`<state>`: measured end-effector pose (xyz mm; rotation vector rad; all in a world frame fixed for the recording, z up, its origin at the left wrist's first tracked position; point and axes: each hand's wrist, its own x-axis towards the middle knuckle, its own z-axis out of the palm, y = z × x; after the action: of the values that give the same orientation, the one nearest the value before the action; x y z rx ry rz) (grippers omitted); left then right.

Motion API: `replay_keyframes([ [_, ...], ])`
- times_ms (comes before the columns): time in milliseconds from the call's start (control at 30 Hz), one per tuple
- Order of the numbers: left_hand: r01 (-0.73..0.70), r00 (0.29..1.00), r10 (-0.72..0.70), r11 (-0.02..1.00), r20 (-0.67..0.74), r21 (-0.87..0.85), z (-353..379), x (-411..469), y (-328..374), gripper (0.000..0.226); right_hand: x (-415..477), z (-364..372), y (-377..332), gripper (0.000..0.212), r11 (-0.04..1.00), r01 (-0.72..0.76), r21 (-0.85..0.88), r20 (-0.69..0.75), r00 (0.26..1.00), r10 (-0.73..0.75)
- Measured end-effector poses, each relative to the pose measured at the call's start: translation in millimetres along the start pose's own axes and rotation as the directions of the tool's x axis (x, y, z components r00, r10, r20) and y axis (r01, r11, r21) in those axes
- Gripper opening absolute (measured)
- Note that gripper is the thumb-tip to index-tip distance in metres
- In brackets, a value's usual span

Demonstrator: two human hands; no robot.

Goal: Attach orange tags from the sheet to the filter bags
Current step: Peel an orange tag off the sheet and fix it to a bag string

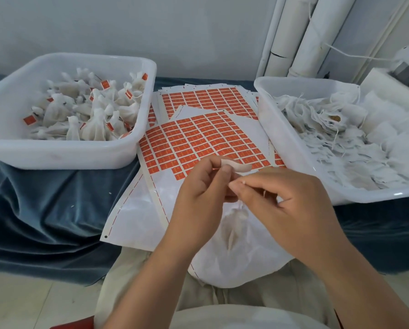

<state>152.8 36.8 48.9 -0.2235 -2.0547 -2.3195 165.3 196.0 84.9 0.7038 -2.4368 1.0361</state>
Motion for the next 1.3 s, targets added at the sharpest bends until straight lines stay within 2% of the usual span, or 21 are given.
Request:
replay_keyframes([
  [167, -0.034, 0.999, 0.031, 0.991, 0.029, 0.126, 0.3, 0.4, -1.5, 0.019, 1.8, -2.3, 7.8, 0.019, 0.992, -0.011, -0.125, -0.121, 0.993, -0.005],
  [333, -0.054, 0.998, 0.047, 0.980, 0.040, 0.193, 3.0, -1.7, -1.1, 0.019, 3.7, -3.9, 8.2, 0.018, 0.996, -0.051, -0.071, -0.128, 0.991, 0.041],
  [633, -0.173, 0.984, 0.171, 0.897, 0.042, 0.407, 3.1, -0.2, -3.2, 0.020, 6.4, -9.0, 8.1, 0.016, 0.998, -0.060, -0.016, -0.070, 0.996, 0.059],
  [733, -0.183, 0.983, 0.181, 0.903, 0.041, 0.388, 3.2, -0.3, -3.0, 0.022, 5.5, -7.3, 11.2, 0.016, 0.996, -0.077, -0.033, -0.079, 0.994, 0.074],
  [933, -0.128, 0.991, 0.114, 0.963, 0.071, 0.237, 7.5, -1.9, -3.7, 0.022, 3.7, -2.2, 12.6, 0.022, 0.996, -0.080, -0.026, -0.083, 0.993, 0.078],
  [1100, -0.120, 0.992, 0.105, 0.963, 0.071, 0.240, 9.7, -1.9, -4.4, 0.022, 2.8, 2.3, 15.9, 0.021, 0.997, -0.078, -0.018, -0.104, 0.992, 0.076],
  [1200, -0.098, 0.994, 0.087, 0.974, 0.060, 0.205, 13.5, -3.5, -3.8, 0.021, 1.9, 3.8, 19.1, 0.020, 0.987, -0.152, 0.061, -0.102, 0.982, 0.157],
  [1300, -0.096, 0.995, 0.094, 0.957, 0.022, 0.273, 15.3, -3.1, -3.6, 0.019, 2.1, 4.7, 22.0, 0.018, 0.968, -0.216, 0.124, -0.088, 0.970, 0.228],
])
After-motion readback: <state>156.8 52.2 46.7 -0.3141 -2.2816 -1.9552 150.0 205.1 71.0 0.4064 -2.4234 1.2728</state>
